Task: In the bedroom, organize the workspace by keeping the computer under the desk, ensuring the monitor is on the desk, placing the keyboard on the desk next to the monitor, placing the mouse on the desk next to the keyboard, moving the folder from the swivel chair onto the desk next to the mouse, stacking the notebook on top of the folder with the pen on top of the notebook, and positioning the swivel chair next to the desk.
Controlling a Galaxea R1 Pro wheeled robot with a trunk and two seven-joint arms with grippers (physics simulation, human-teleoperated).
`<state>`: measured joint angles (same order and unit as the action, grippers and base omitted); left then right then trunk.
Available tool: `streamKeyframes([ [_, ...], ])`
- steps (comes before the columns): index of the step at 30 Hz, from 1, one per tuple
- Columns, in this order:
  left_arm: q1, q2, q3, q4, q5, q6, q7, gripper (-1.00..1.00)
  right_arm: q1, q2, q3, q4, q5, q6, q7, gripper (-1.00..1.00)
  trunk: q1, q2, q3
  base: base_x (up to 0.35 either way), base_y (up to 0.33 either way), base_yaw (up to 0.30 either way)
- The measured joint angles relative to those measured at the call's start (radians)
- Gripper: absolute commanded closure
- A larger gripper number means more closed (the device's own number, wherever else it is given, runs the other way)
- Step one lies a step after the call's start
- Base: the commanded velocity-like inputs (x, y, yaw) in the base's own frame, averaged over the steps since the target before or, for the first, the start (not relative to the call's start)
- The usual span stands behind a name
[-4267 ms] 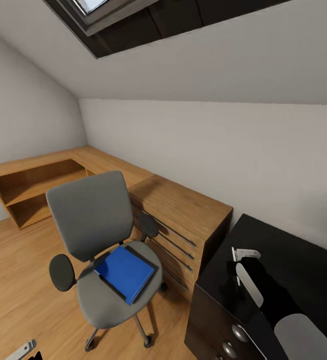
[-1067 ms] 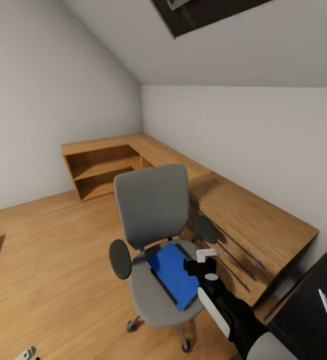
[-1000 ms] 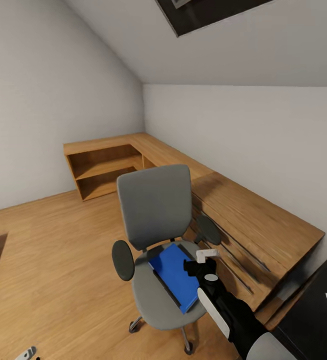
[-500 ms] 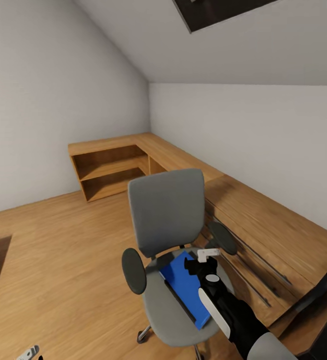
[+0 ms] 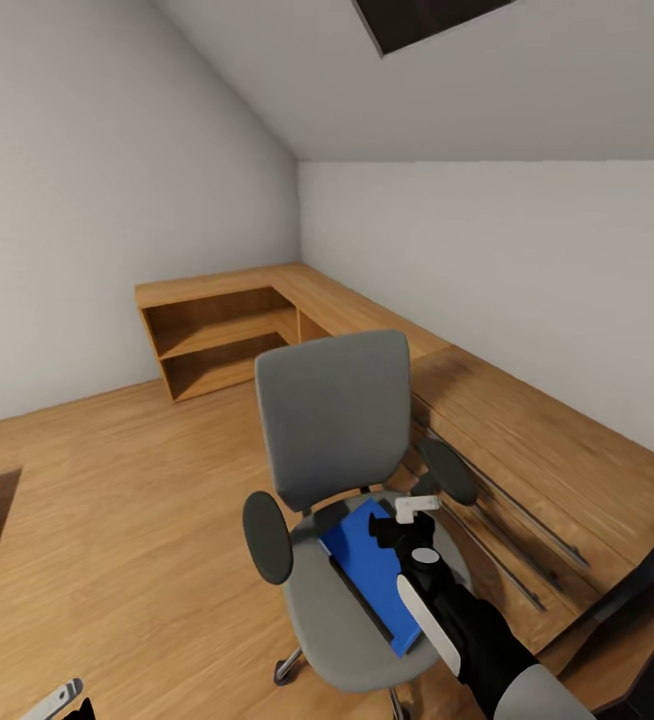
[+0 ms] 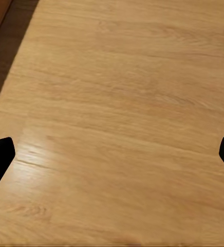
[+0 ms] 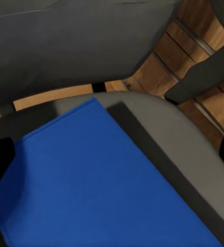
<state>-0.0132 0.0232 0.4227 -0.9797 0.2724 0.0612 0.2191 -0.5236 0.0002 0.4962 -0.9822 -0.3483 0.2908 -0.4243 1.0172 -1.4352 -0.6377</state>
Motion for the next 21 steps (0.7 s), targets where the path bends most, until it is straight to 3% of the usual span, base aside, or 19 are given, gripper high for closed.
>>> streamKeyframes([
  [2,0.000,0.002,-0.002,-0.002,-0.001,0.053,-0.010,-1.00,0.000,0.000,0.001,-0.002,0.000,0.000,0.000,-1.00,0.008,-0.014,-0.006,0.000,0.000,0.000],
  [3,0.000,0.004,-0.002,-0.011,-0.002,0.145,-0.038,-1.00,0.000,0.000,0.002,-0.009,0.000,0.000,0.000,-1.00,0.012,-0.021,-0.009,0.000,0.000,0.000],
  [6,0.000,0.006,-0.003,-0.067,-0.002,0.272,-0.095,-1.00,0.000,-0.001,0.003,-0.013,0.001,0.000,0.001,-1.00,0.023,-0.042,-0.019,0.000,0.000,0.000],
  [8,0.001,0.005,-0.003,-0.198,-0.002,0.382,-0.134,-1.00,-0.001,-0.001,-0.002,-0.015,-0.001,0.001,0.013,-1.00,0.031,-0.056,-0.025,0.000,0.000,0.000],
  [13,0.001,0.003,-0.006,-0.342,-0.001,0.548,-0.146,-1.00,-0.008,-0.002,-0.019,-0.021,-0.004,0.014,0.062,-1.00,0.050,-0.091,-0.041,0.000,0.000,0.000],
  [16,0.002,0.003,-0.008,-0.398,-0.001,0.621,-0.148,-1.00,-0.027,-0.003,-0.065,-0.021,-0.007,0.038,0.087,-1.00,0.061,-0.112,-0.050,0.000,0.000,0.000],
  [21,-0.025,0.003,-0.009,-0.479,0.004,0.702,-0.148,-1.00,-0.064,-0.004,-0.230,-0.026,-0.011,0.135,0.156,-1.00,0.081,-0.147,-0.066,0.000,0.000,0.000],
])
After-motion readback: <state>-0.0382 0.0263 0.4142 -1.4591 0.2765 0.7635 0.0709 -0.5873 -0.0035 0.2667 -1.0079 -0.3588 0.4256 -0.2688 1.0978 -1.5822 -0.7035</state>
